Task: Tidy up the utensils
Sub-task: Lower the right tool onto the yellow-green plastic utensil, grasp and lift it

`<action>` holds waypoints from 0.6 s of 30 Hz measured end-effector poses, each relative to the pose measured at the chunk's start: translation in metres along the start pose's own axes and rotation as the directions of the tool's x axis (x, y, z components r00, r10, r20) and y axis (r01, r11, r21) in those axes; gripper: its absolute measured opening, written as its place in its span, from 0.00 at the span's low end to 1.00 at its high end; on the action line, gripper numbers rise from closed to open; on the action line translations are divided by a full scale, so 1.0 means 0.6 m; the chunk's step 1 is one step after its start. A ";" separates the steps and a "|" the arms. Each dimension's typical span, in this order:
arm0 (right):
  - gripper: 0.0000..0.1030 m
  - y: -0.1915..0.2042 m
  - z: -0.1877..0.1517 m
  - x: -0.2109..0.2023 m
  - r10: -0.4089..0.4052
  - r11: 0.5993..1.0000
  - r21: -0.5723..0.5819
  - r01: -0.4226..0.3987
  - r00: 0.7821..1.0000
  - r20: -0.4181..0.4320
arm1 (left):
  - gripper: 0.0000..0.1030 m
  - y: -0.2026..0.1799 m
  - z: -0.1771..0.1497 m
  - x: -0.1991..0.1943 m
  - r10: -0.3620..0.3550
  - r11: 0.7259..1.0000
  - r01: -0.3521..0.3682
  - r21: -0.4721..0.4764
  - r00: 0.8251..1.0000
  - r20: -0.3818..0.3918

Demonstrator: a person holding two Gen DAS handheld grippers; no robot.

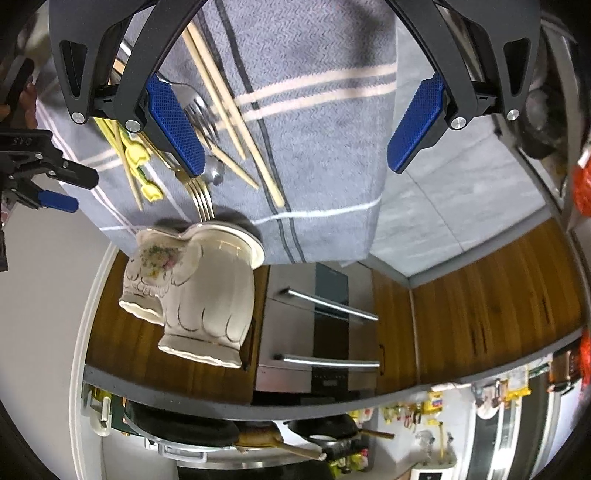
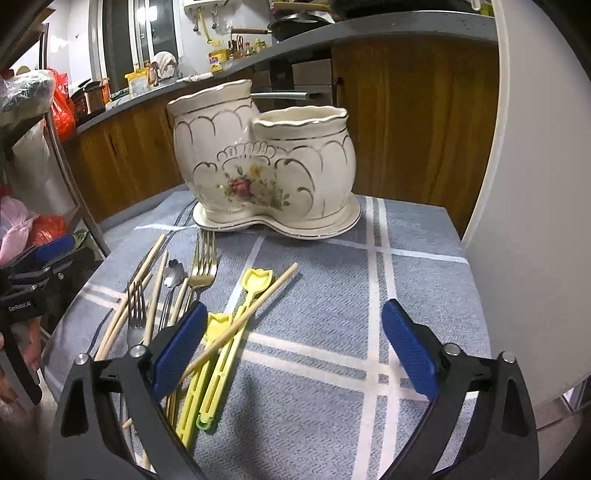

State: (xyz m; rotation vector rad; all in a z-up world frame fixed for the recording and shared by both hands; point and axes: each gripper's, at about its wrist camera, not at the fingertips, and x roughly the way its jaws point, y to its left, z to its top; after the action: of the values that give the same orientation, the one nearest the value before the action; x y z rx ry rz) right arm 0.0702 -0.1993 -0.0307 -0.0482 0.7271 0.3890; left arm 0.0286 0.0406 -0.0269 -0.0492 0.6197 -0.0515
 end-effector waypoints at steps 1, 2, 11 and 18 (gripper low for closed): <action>0.82 0.001 -0.001 0.002 -0.004 1.000 -0.010 0.004 1.000 -0.008 | 0.95 0.001 -0.001 0.000 -0.006 1.000 0.006 -0.001 1.000 0.000; 0.75 0.003 -0.002 0.004 -0.011 1.000 -0.027 0.011 1.000 -0.021 | 0.95 0.000 -0.001 0.000 -0.010 1.000 0.010 0.002 1.000 0.001; 0.42 0.031 -0.023 0.029 0.085 0.991 -0.093 -0.100 0.985 -0.152 | 0.95 -0.006 0.004 0.001 -0.014 1.000 0.014 0.009 1.000 0.007; 0.27 0.047 -0.027 0.036 0.048 0.990 -0.123 -0.068 0.986 -0.157 | 0.95 -0.010 0.004 0.002 -0.016 1.000 0.016 0.011 1.000 0.011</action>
State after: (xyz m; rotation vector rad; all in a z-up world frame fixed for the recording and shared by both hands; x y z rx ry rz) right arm 0.0645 -0.1689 -0.0547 -0.1797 0.8568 0.4916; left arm 0.0307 0.0345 -0.0249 -0.0443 0.6084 -0.0701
